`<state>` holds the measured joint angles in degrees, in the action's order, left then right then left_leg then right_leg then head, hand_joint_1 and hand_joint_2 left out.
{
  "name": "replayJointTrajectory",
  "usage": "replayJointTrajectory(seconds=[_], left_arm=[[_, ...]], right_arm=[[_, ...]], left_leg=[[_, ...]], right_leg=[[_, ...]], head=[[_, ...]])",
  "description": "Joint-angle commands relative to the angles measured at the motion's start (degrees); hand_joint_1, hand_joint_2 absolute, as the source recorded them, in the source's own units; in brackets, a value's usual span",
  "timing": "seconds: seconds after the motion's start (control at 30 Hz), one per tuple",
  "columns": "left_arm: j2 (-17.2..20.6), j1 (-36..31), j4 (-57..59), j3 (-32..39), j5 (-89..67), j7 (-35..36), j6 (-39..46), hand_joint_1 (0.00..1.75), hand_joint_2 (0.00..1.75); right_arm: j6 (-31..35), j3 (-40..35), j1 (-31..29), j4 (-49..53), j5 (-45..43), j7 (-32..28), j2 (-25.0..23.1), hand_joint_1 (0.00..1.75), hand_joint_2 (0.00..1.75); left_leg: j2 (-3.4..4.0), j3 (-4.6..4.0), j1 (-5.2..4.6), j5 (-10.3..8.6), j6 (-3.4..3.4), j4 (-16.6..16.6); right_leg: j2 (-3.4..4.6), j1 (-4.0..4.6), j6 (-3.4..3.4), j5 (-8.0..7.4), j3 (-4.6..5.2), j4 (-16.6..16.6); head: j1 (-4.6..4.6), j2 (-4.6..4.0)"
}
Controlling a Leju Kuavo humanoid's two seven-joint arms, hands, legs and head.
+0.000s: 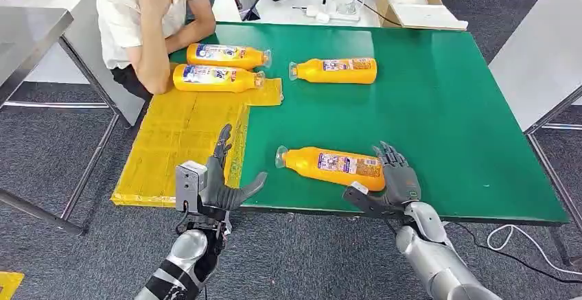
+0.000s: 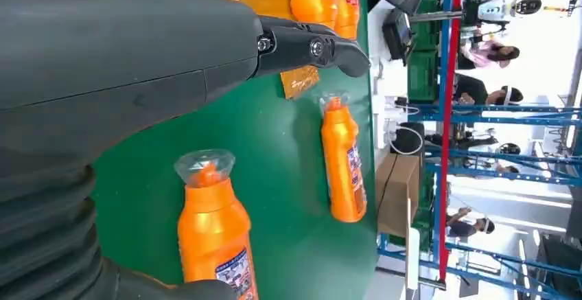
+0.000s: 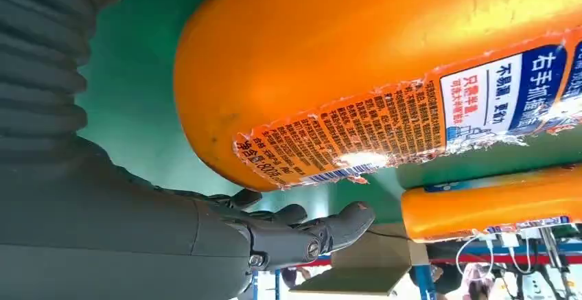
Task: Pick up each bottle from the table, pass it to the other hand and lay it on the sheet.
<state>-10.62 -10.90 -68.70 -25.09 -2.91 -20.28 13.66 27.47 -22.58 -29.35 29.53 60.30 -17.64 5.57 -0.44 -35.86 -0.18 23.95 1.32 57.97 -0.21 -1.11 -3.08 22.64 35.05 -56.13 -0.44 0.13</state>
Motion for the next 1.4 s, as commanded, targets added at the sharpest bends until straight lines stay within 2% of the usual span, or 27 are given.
replayJointTrajectory(seconds=[0.03, 0.3, 0.4, 0.43, 0.53, 0.57, 0.6, 0.77, 0.97, 1.03, 1.17, 1.23, 1.27, 1.4], left_arm=[[1.38, -1.56, 2.37, -1.49, 0.19, 0.36, -0.19, 0.00, 1.75], [1.66, -2.12, 2.24, -1.85, -0.11, 0.89, -0.84, 0.00, 1.75], [2.05, -2.65, 1.82, -2.02, -0.14, 1.25, -1.59, 0.00, 1.75], [2.20, -2.79, 1.64, -2.00, 0.06, 1.72, -2.33, 0.00, 1.75], [2.05, -3.10, 2.15, -1.91, 0.24, 1.90, -3.08, 0.00, 1.75], [2.00, -3.15, 2.29, -1.94, 0.28, 1.91, -3.20, 0.00, 1.75], [1.93, -3.36, 2.65, -2.02, 0.28, 1.91, -3.33, 0.00, 1.75], [1.79, -3.76, 3.04, -2.02, 0.65, 1.91, -3.72, 0.00, 1.75], [1.37, -5.03, 4.48, -2.36, 1.69, 1.81, -4.59, 0.00, 1.75], [1.33, -5.42, 5.25, -2.65, 2.24, 1.75, -5.04, 0.00, 1.75], [1.41, -5.69, 5.96, -3.06, 2.35, 1.72, -5.37, 0.00, 1.75], [1.46, -5.78, 6.03, -3.21, 2.40, 1.67, -5.51, 0.00, 1.75], [1.49, -5.82, 6.02, -3.20, 2.40, 1.67, -5.52, 0.00, 1.75], [1.58, -5.89, 5.96, -3.24, 2.45, 1.64, -5.60, 0.00, 1.75]], right_arm=[[0.05, -1.44, -1.41, -4.49, 0.23, 0.27, -0.23, 0.00, 1.75], [-2.16, -1.74, -3.44, -5.30, 0.40, 0.80, -1.63, 0.00, 1.75], [-10.83, -3.13, -5.72, -7.24, 0.89, 3.74, -1.68, 0.00, 1.75], [-15.23, -4.47, -7.14, -8.15, 1.32, 4.50, -1.27, 0.00, 1.75], [-19.57, -5.67, -9.17, -8.20, 1.17, 5.13, -0.31, 0.02, 1.75], [-19.57, -5.94, -9.42, -8.18, 1.28, 5.08, -0.23, 1.31, 1.75], [-20.35, -5.94, -9.87, -8.29, 1.00, 5.24, -0.16, 1.41, 1.75], [-20.50, -5.79, -10.05, -8.38, 0.49, 5.42, -0.24, 1.47, 1.75], [-22.70, -5.13, -10.49, -10.47, -1.20, 6.55, -0.14, 1.40, 1.75], [-23.20, -4.65, -10.15, -11.39, -1.76, 7.36, 0.04, 1.47, 1.75], [-24.22, -4.16, -9.38, -12.35, -2.31, 8.11, 0.24, 1.43, 1.75], [-24.50, -4.10, -9.01, -12.67, -2.42, 8.32, 0.28, 1.50, 1.75], [-24.47, -4.10, -8.78, -12.73, -2.43, 8.32, 0.23, 1.66, 1.75], [-24.92, -4.03, -8.66, -12.84, -2.61, 7.90, 0.22, 1.69, 1.75]], left_leg=[[0.02, 0.31, 0.08, 0.12, -0.11, -0.02], [0.13, 0.33, 0.06, 0.13, -0.11, -0.02], [0.15, 0.42, 0.08, 0.18, -0.14, -0.01], [0.13, 0.20, 0.05, 0.09, -0.09, 0.00], [0.19, 0.24, 0.04, 0.07, -0.09, -0.01], [0.25, 0.36, 0.06, 0.10, -0.11, -0.01], [0.22, 0.35, 0.05, 0.05, -0.09, -0.01], [0.19, 0.40, 0.05, 0.04, -0.08, -0.03], [0.12, 0.57, 0.08, 0.11, -0.12, -0.04], [0.08, 0.49, 0.07, 0.06, -0.09, -0.04], [-0.05, 0.53, 0.08, 0.03, -0.09, -0.08], [-0.01, 0.42, 0.06, 0.00, -0.05, -0.05], [-0.06, 0.50, 0.07, 0.02, -0.07, -0.08], [-0.08, 0.52, 0.09, 0.01, -0.08, -0.07]], right_leg=[[-0.01, 0.09, 0.17, 0.11, -0.32, 0.04], [0.10, 0.07, 0.17, 0.10, -0.31, 0.02], [0.13, 0.09, 0.22, 0.14, -0.39, -0.01], [0.10, 0.06, 0.13, 0.06, -0.18, -0.01], [0.09, 0.05, 0.13, 0.04, -0.19, -0.01], [0.11, 0.08, 0.16, 0.06, -0.28, 0.00], [0.07, 0.06, 0.14, 0.04, -0.27, 0.02], [0.13, 0.06, 0.12, 0.01, -0.33, 0.03], [0.06, 0.10, 0.17, 0.09, -0.55, 0.06], [0.03, 0.08, 0.12, 0.06, -0.47, 0.06], [-0.07, 0.09, 0.12, 0.07, -0.54, 0.10], [-0.01, 0.06, 0.06, 0.02, -0.42, 0.09], [-0.07, 0.08, 0.10, 0.04, -0.52, 0.12], [-0.08, 0.10, 0.10, 0.03, -0.56, 0.13]], head=[[0.00, -0.02], [0.02, 0.00], [0.02, 0.00], [0.00, 0.00], [0.00, 0.00], [0.00, 0.00], [0.02, 0.00], [0.02, 0.00], [0.02, -0.02], [0.02, 0.00], [0.00, 0.00], [0.00, 0.00], [0.00, 0.00], [0.02, 0.00]])
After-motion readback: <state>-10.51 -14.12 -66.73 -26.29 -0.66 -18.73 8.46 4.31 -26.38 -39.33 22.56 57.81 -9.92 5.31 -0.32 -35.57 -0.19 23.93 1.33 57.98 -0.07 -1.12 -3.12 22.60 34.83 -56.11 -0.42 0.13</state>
